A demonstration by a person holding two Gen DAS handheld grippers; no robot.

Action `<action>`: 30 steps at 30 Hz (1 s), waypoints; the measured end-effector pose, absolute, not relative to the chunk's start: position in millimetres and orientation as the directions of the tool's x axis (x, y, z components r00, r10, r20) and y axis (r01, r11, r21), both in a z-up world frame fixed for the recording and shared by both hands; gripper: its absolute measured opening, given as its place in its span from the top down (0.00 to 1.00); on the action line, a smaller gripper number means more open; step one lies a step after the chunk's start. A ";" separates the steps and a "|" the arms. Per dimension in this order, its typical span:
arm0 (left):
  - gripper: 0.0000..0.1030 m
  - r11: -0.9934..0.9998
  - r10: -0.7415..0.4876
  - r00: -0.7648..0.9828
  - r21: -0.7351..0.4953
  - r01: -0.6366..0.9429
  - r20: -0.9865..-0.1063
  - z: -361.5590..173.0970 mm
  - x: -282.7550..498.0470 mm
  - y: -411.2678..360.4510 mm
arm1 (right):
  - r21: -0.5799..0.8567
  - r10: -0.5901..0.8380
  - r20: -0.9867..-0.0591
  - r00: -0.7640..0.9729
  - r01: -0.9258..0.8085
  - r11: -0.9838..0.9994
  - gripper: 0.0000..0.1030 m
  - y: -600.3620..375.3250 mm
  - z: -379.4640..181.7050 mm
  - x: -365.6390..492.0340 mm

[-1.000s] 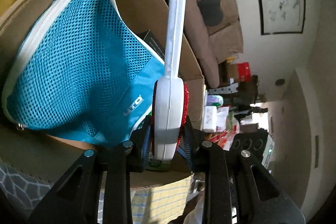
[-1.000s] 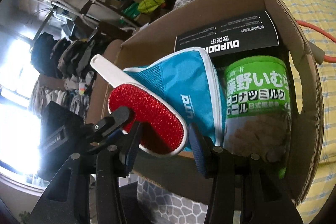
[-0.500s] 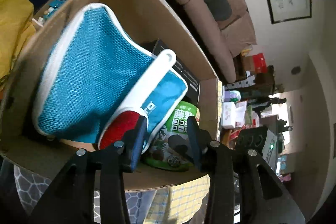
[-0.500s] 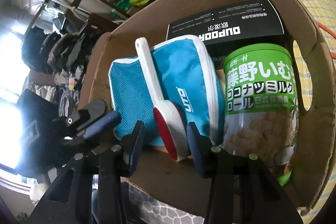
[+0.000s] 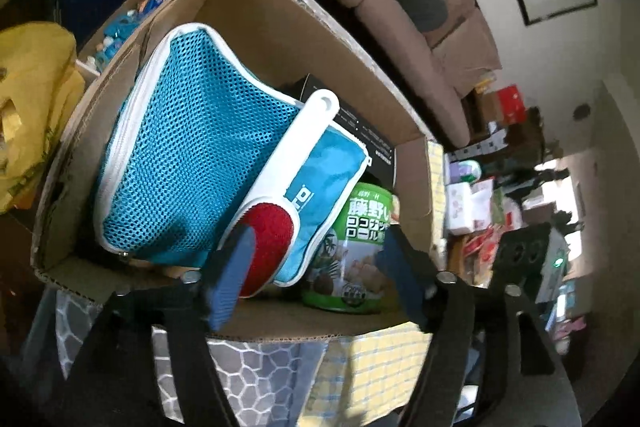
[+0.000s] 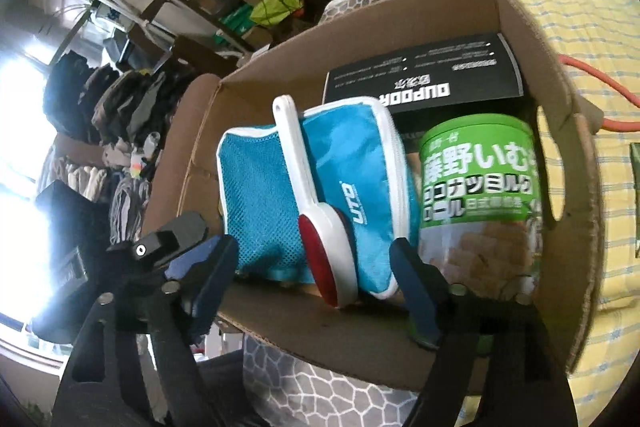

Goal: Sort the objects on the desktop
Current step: 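Release the lint brush against the blue pouch and open the left gripper, then move both grippers back to the cloth toward the pink comb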

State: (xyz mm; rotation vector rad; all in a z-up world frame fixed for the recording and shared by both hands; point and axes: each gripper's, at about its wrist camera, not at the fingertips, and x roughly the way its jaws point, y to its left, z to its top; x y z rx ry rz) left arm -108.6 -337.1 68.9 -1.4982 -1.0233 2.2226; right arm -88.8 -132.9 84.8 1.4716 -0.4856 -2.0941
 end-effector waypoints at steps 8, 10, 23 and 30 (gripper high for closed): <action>0.11 -0.826 0.466 -0.448 -0.557 0.090 -0.763 89.8 -96.7 -324.6 | 0.530 -0.571 -0.750 -0.334 0.214 -0.821 0.02 -110.4 101.3 -77.3; 0.07 -0.843 0.447 -0.450 -0.533 0.079 -0.773 93.4 -93.9 -322.0 | 0.517 -0.561 -0.751 -0.348 0.217 -0.828 0.01 -106.8 105.6 -74.4; 0.00 -0.910 0.373 -0.446 -0.415 -0.004 -0.814 110.3 -79.4 -294.2 | 0.420 -0.488 -0.791 -0.370 0.252 -0.872 0.00 -85.4 119.1 -55.5; 0.00 -0.914 0.380 -0.442 -0.403 -0.043 -0.813 119.2 -77.4 -271.1 | 0.417 -0.472 -0.783 -0.406 0.220 -0.882 0.00 -55.9 127.5 -48.8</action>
